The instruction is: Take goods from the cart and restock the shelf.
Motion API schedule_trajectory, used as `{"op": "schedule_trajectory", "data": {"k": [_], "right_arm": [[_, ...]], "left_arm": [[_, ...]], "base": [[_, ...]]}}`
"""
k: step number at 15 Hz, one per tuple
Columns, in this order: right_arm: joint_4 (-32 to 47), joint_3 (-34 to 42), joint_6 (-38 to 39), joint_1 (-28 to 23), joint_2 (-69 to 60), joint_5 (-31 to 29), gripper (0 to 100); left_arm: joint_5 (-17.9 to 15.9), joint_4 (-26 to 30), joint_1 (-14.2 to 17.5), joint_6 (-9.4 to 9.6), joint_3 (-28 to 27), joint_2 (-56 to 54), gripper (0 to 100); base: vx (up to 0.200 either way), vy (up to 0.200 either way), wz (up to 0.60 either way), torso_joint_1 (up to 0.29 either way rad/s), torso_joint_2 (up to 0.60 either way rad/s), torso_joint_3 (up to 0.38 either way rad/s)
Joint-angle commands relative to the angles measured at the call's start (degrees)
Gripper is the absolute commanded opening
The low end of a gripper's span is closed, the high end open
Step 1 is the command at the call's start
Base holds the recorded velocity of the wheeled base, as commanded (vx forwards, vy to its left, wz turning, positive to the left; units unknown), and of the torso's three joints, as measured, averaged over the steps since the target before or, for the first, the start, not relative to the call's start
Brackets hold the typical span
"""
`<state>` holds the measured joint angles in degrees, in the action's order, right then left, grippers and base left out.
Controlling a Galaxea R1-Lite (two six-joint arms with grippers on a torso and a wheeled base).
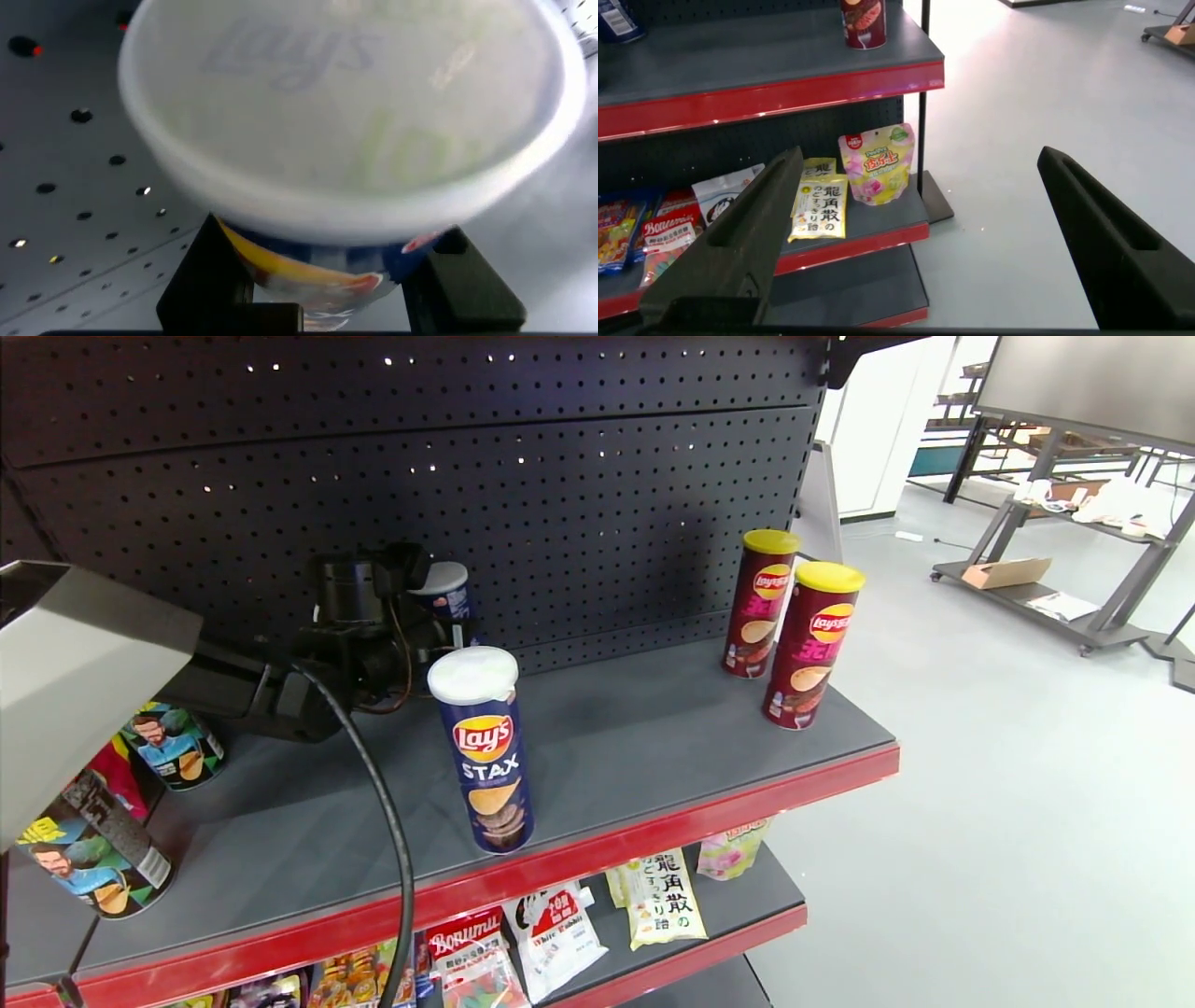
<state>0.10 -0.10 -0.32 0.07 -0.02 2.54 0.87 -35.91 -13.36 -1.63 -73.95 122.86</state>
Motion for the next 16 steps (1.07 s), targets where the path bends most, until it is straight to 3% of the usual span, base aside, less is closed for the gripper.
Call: {"op": "schedule_trajectory", "data": {"k": [1,16], "right_arm": [[0.0,0.0,0.0,0.0,0.0,0.0,100],[0.0,0.0,0.0,0.0,0.0,0.0,100]], "left_arm": [[0.4,1.2,0.0,-0.04,-0.1,-1.6,0],[0.7,1.6,-2.6,-1.0,-0.1,-1.0,0]], "base": [[0.0,0.0,0.0,0.0,0.0,0.0],[0.0,0.0,0.0,0.0,0.0,0.0]]}}
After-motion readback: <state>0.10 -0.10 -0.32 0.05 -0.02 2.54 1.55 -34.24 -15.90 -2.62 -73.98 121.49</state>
